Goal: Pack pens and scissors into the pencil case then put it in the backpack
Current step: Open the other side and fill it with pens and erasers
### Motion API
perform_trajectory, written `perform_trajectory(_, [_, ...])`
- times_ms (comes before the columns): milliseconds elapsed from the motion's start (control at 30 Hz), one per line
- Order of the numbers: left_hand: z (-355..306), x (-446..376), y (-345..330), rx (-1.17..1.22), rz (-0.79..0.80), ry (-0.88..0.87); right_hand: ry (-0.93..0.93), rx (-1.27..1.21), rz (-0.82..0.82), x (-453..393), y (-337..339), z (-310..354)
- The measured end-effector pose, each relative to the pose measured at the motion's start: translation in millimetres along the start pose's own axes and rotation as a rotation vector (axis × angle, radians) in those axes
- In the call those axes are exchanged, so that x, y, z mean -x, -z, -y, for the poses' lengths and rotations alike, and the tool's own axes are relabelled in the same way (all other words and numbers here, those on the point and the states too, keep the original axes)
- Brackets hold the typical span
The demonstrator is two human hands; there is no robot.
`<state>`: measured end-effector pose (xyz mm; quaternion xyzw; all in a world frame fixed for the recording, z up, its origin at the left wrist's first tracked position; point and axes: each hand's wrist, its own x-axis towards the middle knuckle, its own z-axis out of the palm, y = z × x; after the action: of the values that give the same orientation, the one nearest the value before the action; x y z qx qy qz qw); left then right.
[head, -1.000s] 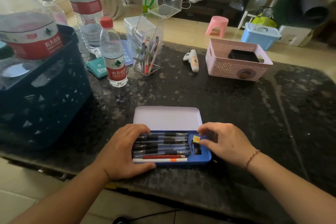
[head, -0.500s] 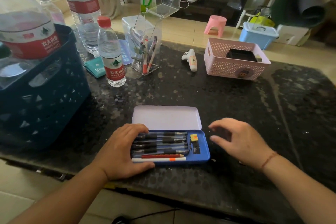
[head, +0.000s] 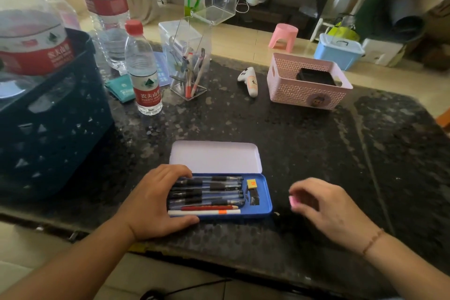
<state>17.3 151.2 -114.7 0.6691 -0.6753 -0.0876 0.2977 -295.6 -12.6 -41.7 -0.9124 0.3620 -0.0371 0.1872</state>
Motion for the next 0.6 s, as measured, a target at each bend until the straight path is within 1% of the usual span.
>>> perform_trajectory(33, [0, 0, 0, 0.000, 0.000, 0.001, 0.037, -0.003, -0.027, -7, -1, 13])
perform_trajectory(167, [1, 0, -1, -0.007, 0.003, 0.007, 0.126, 0.132, -0.015, -33, -17, 46])
perform_trajectory(400, [2, 1, -1, 0.021, -0.053, 0.028, 0.155, 0.108, 0.011, -40, -36, 41])
perform_trajectory(433, [3, 1, -2, 0.020, -0.077, 0.036, 0.157, 0.087, -0.013, -39, -37, 39])
perform_trajectory(467, [5, 1, -3, 0.015, -0.112, 0.056, 0.138, 0.043, -0.067, -39, -37, 36])
perform_trajectory(500, [5, 2, -3, 0.010, -0.148, 0.114, 0.090, -0.024, -0.141, -40, -38, 34])
perform_trajectory(567, [7, 2, -3, 0.032, -0.207, 0.280, -0.109, -0.189, -0.258, -52, -37, 32])
perform_trajectory(600, [7, 2, -3, 0.052, -0.206, 0.365, -0.243, -0.280, -0.246, -60, -36, 33])
